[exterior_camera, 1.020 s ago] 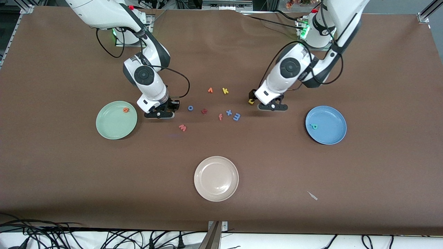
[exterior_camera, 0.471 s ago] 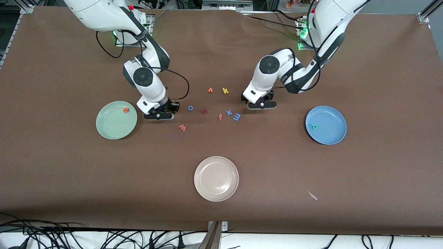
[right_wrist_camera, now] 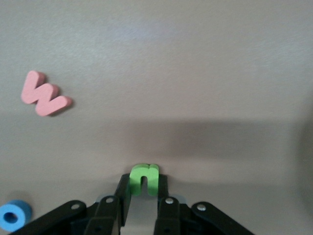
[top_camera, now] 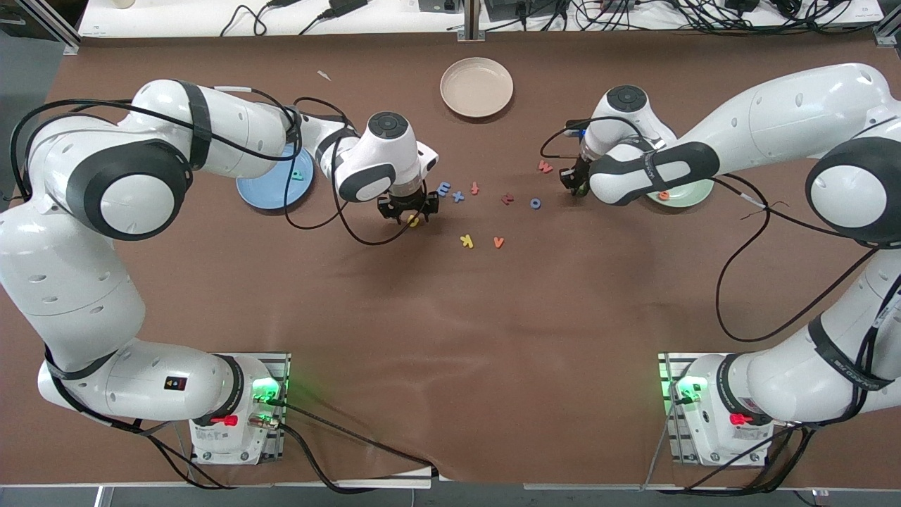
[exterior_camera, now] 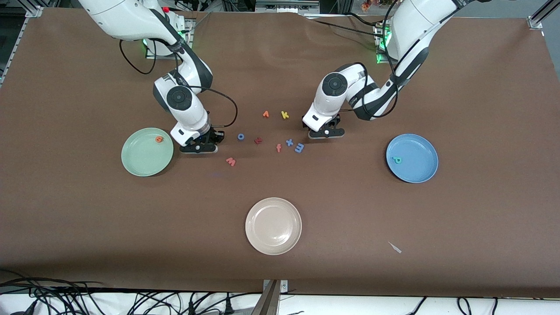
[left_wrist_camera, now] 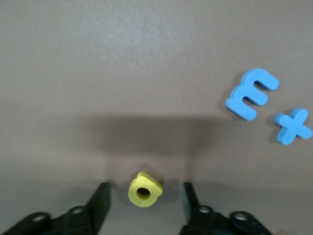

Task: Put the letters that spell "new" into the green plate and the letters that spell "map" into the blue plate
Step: 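Grasp the green n and yellow letter with the right and left grippers, then put the n and yellow letter on the green and blue plates with both grippers, then grasp the pink w and blue m with the right and left grippers, then put the w and m on the green and blue plates with both grippers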

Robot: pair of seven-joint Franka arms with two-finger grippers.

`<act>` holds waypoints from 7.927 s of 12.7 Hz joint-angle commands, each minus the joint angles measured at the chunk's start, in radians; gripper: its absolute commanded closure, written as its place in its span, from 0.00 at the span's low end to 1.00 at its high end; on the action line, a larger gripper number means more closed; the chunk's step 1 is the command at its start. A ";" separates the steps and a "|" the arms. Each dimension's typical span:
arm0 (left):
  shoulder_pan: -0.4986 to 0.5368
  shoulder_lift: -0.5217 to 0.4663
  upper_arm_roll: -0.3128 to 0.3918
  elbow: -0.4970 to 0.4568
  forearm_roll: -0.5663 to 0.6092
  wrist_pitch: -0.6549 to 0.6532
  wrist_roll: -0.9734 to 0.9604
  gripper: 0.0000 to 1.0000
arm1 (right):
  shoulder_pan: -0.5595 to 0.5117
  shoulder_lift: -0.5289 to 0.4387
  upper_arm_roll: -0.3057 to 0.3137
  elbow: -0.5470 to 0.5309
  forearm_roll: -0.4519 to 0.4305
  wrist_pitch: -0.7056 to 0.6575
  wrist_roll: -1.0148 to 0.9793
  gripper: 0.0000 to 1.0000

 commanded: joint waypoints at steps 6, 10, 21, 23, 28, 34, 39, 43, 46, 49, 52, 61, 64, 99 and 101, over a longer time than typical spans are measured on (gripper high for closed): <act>-0.019 0.012 0.020 0.021 0.047 -0.027 -0.034 0.66 | -0.009 -0.158 -0.205 -0.012 -0.004 -0.181 -0.513 0.92; -0.016 0.011 0.023 0.020 0.102 -0.041 -0.032 0.80 | -0.010 -0.143 -0.303 -0.014 -0.002 -0.167 -0.698 0.91; 0.303 -0.015 0.014 0.267 -0.007 -0.596 0.671 0.88 | -0.023 -0.134 -0.303 -0.057 0.007 -0.059 -0.745 0.08; 0.381 -0.015 0.015 0.267 0.002 -0.596 0.870 0.88 | -0.023 -0.138 -0.242 0.035 0.097 -0.224 -0.734 0.02; 0.492 -0.001 0.020 0.258 0.016 -0.537 1.170 0.01 | -0.015 -0.086 -0.093 0.133 0.128 -0.234 -0.811 0.02; 0.394 -0.001 0.005 0.274 -0.182 -0.445 0.668 0.00 | 0.043 0.064 -0.015 0.314 0.130 -0.240 -0.765 0.07; 0.207 0.019 0.008 0.268 -0.256 -0.258 0.041 0.00 | 0.085 0.133 -0.015 0.317 0.116 -0.126 -0.737 0.16; 0.069 0.026 0.015 0.264 -0.243 -0.152 -0.427 0.00 | 0.092 0.171 -0.015 0.317 0.057 -0.073 -0.737 0.28; -0.026 0.058 0.047 0.271 -0.195 -0.086 -0.704 0.00 | 0.111 0.199 -0.016 0.317 0.044 -0.029 -0.737 0.30; -0.114 0.121 0.106 0.320 -0.086 -0.061 -0.894 0.00 | 0.111 0.207 -0.016 0.317 0.044 -0.029 -0.737 0.30; -0.149 0.143 0.126 0.357 -0.052 -0.061 -0.953 0.00 | 0.111 0.210 -0.018 0.316 0.033 -0.029 -0.739 0.49; -0.251 0.177 0.201 0.382 -0.052 -0.055 -0.957 0.02 | 0.091 0.090 -0.054 0.357 0.023 -0.283 -0.758 0.97; -0.266 0.201 0.204 0.408 -0.052 -0.056 -0.961 0.05 | 0.083 0.020 -0.136 0.345 0.029 -0.410 -0.867 0.95; 0.402 0.046 0.127 0.413 -0.018 -0.759 0.986 0.00 | 0.092 -0.275 -0.407 0.328 0.317 -0.823 -0.739 0.24; 0.413 0.043 0.126 0.435 -0.025 -0.779 0.983 0.00 | 0.091 -0.295 -0.439 0.453 0.317 -0.969 -0.723 0.00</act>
